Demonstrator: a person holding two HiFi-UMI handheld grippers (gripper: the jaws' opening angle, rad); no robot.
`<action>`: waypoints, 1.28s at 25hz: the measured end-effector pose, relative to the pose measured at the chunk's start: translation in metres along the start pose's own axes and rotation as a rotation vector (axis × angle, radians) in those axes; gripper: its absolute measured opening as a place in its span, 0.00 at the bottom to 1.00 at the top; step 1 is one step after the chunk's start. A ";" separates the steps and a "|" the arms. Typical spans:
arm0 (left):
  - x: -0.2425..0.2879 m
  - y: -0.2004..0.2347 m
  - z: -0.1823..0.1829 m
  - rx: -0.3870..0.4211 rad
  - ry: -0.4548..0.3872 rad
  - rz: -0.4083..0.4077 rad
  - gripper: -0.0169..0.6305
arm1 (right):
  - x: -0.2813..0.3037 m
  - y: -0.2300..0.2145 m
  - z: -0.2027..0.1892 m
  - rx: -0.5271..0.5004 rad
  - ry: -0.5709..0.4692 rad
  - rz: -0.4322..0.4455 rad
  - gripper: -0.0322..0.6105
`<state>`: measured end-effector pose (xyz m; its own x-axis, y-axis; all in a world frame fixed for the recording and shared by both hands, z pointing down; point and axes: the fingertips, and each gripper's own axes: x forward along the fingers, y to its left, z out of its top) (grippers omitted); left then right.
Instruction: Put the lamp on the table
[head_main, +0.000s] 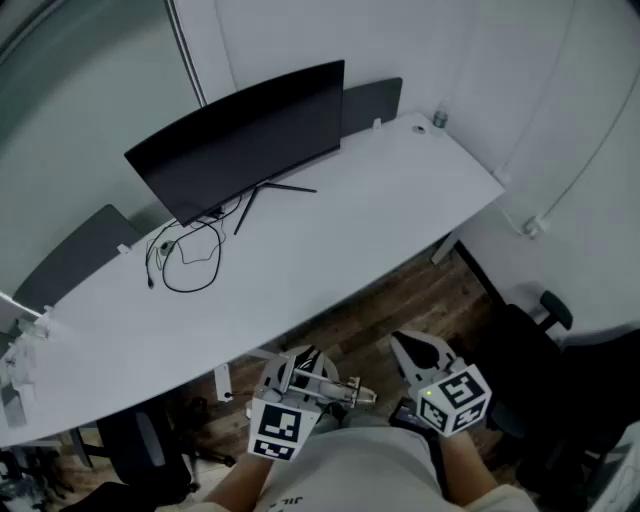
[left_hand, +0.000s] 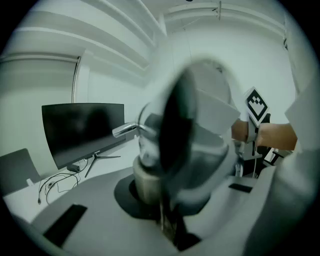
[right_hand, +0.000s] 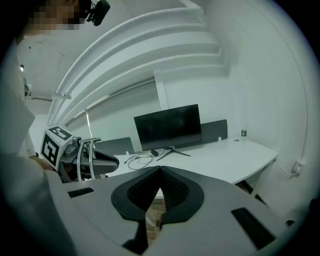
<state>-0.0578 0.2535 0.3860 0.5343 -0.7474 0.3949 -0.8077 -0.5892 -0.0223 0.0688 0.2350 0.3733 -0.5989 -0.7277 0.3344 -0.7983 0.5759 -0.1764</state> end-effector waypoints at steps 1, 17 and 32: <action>0.000 0.000 0.000 -0.003 0.000 0.001 0.08 | 0.000 0.000 0.000 -0.002 -0.001 0.003 0.10; 0.004 0.012 0.002 -0.010 -0.009 0.005 0.08 | 0.009 -0.002 0.002 0.003 -0.005 0.003 0.10; -0.012 0.034 -0.001 0.010 -0.023 -0.055 0.08 | 0.030 0.033 0.006 0.027 -0.022 -0.013 0.10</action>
<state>-0.0918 0.2432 0.3814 0.5840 -0.7204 0.3741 -0.7742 -0.6329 -0.0102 0.0244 0.2301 0.3718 -0.5895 -0.7432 0.3163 -0.8072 0.5562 -0.1976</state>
